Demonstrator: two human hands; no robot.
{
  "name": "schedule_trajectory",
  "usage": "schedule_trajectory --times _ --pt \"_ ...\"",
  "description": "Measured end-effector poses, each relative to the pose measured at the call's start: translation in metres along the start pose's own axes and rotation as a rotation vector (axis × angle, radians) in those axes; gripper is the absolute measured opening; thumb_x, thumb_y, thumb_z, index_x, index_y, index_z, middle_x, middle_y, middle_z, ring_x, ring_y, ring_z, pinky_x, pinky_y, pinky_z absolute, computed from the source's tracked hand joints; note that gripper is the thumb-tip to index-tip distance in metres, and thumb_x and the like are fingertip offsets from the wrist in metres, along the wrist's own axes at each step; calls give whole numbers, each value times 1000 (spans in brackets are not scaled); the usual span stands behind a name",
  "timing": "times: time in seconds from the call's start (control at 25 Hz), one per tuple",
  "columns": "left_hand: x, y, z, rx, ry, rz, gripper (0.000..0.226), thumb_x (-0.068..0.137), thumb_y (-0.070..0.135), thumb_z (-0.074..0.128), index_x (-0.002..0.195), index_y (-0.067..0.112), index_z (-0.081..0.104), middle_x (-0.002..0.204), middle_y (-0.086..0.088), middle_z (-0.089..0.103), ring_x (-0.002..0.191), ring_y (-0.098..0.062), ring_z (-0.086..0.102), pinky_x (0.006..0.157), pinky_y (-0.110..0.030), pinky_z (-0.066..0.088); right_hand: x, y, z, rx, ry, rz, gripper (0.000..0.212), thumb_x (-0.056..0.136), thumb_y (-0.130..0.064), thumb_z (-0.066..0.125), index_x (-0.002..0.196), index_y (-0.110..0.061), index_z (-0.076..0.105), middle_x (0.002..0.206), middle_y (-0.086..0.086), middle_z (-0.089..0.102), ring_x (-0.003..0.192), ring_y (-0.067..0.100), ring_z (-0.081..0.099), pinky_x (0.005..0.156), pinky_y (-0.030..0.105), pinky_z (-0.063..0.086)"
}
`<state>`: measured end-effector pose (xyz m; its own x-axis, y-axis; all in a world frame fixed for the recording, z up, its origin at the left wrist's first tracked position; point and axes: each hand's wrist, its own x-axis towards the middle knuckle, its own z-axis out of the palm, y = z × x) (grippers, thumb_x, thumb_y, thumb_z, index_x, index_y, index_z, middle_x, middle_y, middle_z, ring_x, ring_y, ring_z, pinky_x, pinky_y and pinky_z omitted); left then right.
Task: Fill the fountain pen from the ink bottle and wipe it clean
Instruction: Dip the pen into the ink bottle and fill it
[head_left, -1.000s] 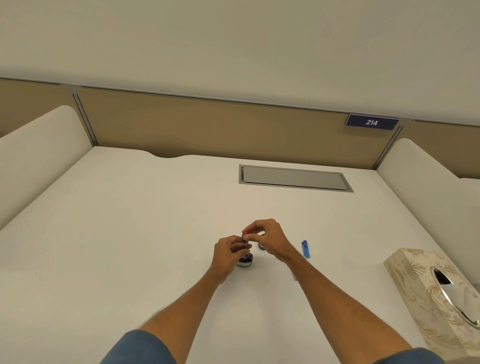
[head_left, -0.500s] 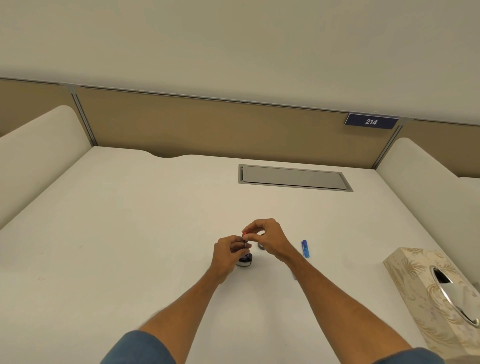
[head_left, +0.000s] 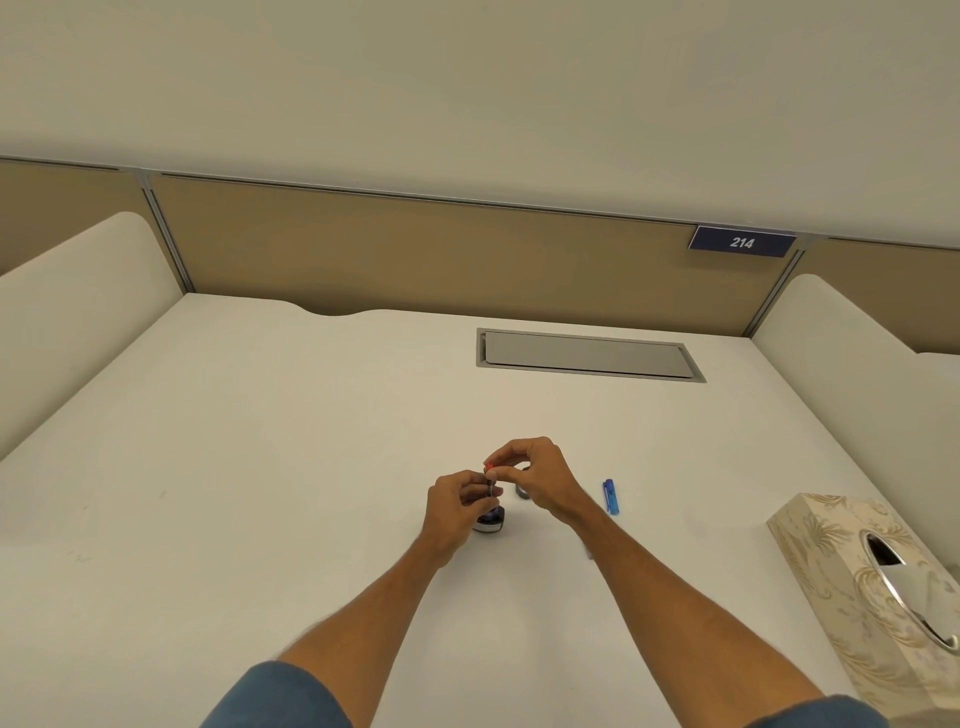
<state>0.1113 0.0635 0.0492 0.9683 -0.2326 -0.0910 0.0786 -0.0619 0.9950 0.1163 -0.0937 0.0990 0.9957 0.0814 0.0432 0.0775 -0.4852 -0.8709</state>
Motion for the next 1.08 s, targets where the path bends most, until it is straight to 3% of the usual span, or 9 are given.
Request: schedule_trajectory --times 0.16,0.4,0.64,0.8,1.08 --pt "0 -1 0 -5 2 -1 25 79 -5 69 103 3 68 93 -10 76 86 -17 74 79 -25 58 0 -2 1 -3 18 0 10 75 -14 78 83 -9 74 81 2 75 79 13 69 79 28 55" --pt "1 0 1 2 6 -5 24 79 -5 69 102 3 69 92 -10 76 84 -16 74 78 -24 58 -2 -2 -1 32 -4 1 14 76 -13 76 89 -10 75 86 2 76 82 10 70 75 17 53" --pt "0 0 0 -12 0 0 24 79 -6 68 100 5 68 92 -10 76 85 -15 74 78 -24 58 0 -2 1 15 1 6 9 76 -12 76 84 -9 74 82 3 75 79 11 69 77 21 54" --pt "-1 0 0 -29 -3 0 22 79 -7 67 99 4 68 92 -12 76 87 -17 74 77 -24 58 0 -4 0 39 10 4 10 74 -11 78 83 -7 74 82 5 75 75 7 67 69 11 49" --pt "-2 2 0 -19 -9 10 22 79 -6 68 97 7 68 92 -11 76 85 -16 74 77 -24 58 -1 0 1 27 2 4 9 77 -10 75 86 -7 75 83 2 75 77 3 68 74 14 52"
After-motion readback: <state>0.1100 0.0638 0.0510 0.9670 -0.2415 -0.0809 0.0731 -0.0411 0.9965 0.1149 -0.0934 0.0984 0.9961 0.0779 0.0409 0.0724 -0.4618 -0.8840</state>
